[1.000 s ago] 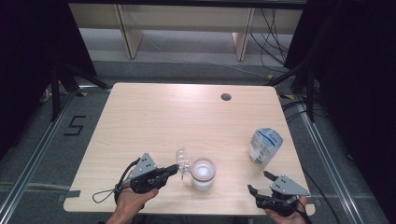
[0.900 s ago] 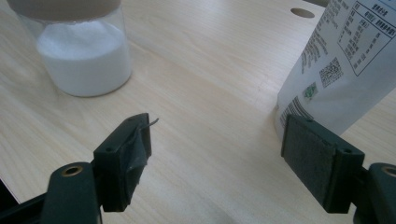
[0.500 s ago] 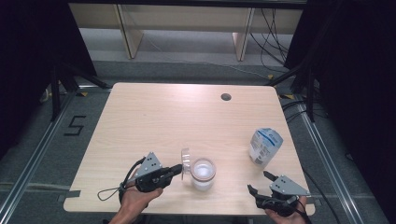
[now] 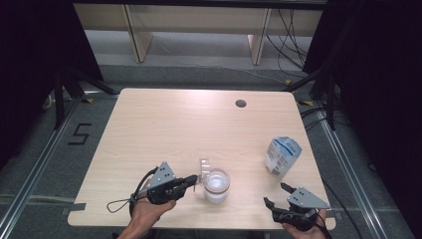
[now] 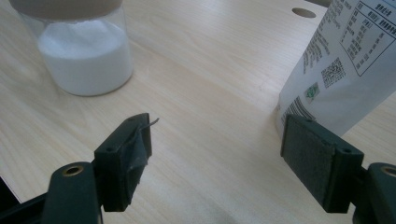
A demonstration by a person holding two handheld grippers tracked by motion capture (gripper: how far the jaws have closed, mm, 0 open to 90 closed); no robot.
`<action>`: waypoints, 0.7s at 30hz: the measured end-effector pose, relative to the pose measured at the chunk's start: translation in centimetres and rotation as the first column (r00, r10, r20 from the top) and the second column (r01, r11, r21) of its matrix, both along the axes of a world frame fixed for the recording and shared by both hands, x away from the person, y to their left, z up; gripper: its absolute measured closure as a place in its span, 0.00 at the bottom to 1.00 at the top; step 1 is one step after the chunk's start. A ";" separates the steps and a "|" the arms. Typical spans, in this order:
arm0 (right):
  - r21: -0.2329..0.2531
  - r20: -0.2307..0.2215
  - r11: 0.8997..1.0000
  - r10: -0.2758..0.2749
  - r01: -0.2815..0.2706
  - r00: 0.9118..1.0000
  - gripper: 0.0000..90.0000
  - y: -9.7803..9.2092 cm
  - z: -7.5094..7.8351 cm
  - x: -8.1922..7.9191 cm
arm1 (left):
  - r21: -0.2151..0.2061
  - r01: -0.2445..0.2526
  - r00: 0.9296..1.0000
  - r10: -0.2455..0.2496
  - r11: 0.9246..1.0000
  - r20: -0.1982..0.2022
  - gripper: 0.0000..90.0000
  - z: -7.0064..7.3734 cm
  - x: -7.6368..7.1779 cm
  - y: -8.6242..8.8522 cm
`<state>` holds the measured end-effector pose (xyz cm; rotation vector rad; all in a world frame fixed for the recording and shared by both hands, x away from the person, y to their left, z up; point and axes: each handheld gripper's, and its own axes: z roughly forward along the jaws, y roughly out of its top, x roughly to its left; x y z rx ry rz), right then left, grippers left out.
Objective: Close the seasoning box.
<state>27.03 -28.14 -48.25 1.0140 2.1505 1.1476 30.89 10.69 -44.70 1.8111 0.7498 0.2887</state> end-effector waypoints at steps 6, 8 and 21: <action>-0.004 0.007 1.000 -0.003 0.003 1.000 0.28 0.0 0.0 0.0 | 0.005 0.001 1.000 -0.001 1.000 -0.005 0.97 0.2 -0.1 0.0; -0.001 0.000 1.000 0.000 0.000 1.000 0.28 0.0 0.0 0.0 | 0.009 0.007 1.000 -0.007 1.000 -0.004 0.96 0.2 -0.2 0.0; 0.020 0.029 1.000 0.005 -0.006 1.000 0.28 -0.2 0.0 0.2 | -0.024 0.047 0.998 -0.048 0.999 -0.050 0.71 0.2 -0.6 0.3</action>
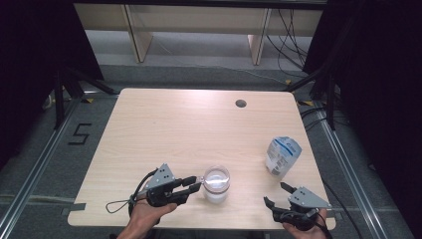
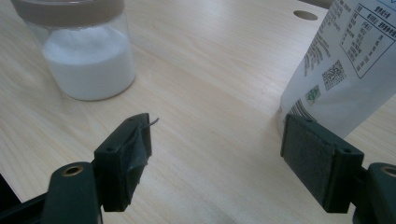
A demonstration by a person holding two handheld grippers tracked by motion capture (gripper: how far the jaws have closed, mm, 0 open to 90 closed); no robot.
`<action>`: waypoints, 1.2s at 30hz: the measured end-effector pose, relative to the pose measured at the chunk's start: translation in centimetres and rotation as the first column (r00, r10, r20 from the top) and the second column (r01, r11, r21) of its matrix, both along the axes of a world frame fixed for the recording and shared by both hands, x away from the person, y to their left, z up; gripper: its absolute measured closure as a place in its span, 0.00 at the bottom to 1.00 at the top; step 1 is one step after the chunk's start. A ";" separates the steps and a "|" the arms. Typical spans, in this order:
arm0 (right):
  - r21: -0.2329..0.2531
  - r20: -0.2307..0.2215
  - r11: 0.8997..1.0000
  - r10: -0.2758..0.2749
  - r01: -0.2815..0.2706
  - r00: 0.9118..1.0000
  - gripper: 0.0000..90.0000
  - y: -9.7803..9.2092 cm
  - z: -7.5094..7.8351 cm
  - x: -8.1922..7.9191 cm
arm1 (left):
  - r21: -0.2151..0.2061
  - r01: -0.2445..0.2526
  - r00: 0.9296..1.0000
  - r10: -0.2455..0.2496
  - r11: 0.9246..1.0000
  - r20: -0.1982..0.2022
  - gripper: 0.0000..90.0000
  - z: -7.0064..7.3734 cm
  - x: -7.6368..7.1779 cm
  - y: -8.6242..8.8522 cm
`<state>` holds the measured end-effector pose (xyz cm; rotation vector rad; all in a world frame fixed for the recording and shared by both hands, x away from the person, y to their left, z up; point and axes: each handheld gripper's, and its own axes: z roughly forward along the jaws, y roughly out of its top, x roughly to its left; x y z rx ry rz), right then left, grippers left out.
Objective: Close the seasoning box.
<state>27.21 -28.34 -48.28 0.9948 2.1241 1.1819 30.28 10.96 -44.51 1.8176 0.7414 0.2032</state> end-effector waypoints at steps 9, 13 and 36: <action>0.063 -0.049 0.998 0.015 -0.012 0.999 0.26 -0.1 -0.1 0.0 | -0.002 -0.030 0.998 0.030 1.000 -0.053 0.39 -0.4 -0.6 1.1; 0.062 -0.044 0.998 0.025 -0.022 0.999 0.26 0.1 -0.1 0.0 | 0.001 -0.047 0.996 0.047 0.999 -0.069 0.37 -0.6 -0.8 1.3; 0.071 -0.042 0.995 0.066 -0.063 0.997 0.26 0.5 0.1 -0.1 | 0.046 -0.060 0.996 0.063 0.997 -0.070 0.31 -2.4 -1.9 2.8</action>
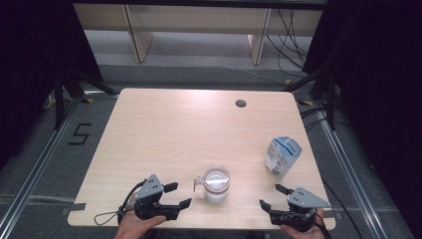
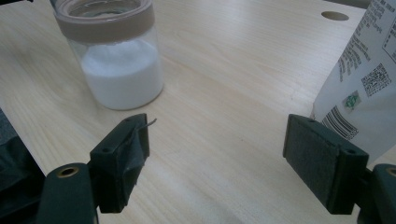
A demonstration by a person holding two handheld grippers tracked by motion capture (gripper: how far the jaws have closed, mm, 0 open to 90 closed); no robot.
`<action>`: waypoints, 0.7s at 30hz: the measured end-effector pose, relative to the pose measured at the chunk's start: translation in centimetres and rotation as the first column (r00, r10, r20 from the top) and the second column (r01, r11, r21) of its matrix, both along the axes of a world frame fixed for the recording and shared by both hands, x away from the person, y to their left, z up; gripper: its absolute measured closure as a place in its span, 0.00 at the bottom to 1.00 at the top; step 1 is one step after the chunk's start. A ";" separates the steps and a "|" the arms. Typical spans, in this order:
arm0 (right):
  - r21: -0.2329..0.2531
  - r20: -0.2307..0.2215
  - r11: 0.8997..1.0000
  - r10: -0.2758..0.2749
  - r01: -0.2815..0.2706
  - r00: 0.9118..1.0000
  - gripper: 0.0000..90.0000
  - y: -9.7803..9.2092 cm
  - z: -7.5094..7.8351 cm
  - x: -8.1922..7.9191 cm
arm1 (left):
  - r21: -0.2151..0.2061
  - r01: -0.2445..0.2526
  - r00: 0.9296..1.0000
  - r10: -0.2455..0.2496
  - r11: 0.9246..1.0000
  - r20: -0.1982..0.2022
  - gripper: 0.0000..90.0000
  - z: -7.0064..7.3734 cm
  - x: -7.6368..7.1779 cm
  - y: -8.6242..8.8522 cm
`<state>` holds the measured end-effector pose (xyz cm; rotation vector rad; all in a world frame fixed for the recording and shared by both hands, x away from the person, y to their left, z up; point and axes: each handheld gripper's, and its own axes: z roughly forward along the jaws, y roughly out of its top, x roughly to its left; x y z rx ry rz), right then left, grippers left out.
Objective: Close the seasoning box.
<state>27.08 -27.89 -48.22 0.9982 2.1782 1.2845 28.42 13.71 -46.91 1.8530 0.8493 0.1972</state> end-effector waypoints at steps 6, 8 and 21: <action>0.013 0.001 1.000 0.014 -0.014 1.000 0.26 0.3 0.1 -0.1 | 0.018 -0.002 1.000 0.002 1.000 0.000 0.30 -0.3 -0.4 0.3; 0.023 -0.019 1.000 0.015 -0.015 1.000 0.25 0.4 0.0 -0.3 | 0.031 0.006 1.000 -0.006 1.000 0.003 0.30 -0.4 -0.5 0.4; 0.004 -0.051 0.999 0.033 -0.033 0.998 0.17 0.8 -0.4 -0.9 | 0.082 0.022 1.000 -0.022 0.996 0.002 0.26 -1.6 -1.2 0.7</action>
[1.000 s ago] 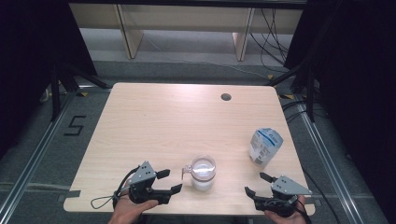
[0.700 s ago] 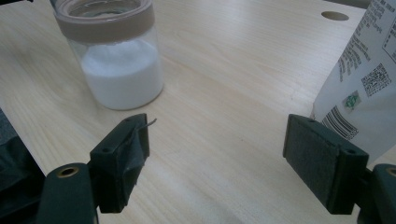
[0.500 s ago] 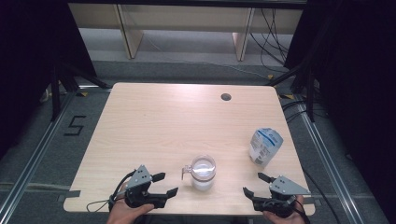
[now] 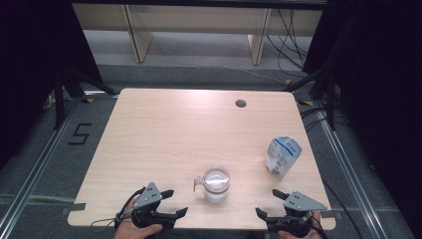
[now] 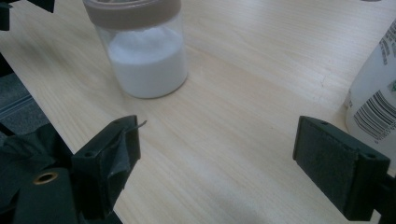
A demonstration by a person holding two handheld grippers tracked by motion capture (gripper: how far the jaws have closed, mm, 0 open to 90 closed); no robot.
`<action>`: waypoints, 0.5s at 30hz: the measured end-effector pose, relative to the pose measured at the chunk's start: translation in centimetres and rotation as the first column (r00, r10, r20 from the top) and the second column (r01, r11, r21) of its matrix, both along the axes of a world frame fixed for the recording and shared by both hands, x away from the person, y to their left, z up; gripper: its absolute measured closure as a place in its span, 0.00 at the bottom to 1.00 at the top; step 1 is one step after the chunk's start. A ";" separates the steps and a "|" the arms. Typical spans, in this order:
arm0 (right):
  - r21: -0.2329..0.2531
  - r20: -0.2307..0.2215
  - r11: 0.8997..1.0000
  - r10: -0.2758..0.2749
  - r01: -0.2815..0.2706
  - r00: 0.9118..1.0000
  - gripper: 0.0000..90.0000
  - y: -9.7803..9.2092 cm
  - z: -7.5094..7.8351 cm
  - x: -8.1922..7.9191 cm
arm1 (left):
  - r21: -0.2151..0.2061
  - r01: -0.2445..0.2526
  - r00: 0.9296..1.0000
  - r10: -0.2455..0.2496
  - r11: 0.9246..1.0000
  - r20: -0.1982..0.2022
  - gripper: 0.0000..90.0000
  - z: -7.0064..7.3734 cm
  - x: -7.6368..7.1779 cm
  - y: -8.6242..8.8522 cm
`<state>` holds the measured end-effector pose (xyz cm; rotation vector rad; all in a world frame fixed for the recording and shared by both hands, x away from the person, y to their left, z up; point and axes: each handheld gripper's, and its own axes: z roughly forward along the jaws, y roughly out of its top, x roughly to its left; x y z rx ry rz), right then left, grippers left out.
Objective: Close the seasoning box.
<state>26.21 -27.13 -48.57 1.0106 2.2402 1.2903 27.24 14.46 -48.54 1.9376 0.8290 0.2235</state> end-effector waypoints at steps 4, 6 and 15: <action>0.006 -0.039 1.000 0.007 -0.006 0.999 0.17 0.0 -0.2 -0.1 | -0.009 -0.016 1.000 0.016 1.000 -0.014 0.25 -0.3 -0.3 0.0; 0.000 -0.045 1.000 0.002 -0.002 0.999 0.17 -0.1 -0.3 -0.2 | -0.007 -0.002 1.000 0.002 1.000 0.000 0.25 -0.5 -0.3 0.1; -0.028 -0.055 0.999 -0.017 0.016 0.998 0.18 -0.3 -0.5 -0.6 | 0.013 -0.029 1.000 0.029 0.999 -0.009 0.25 -1.1 -0.6 0.5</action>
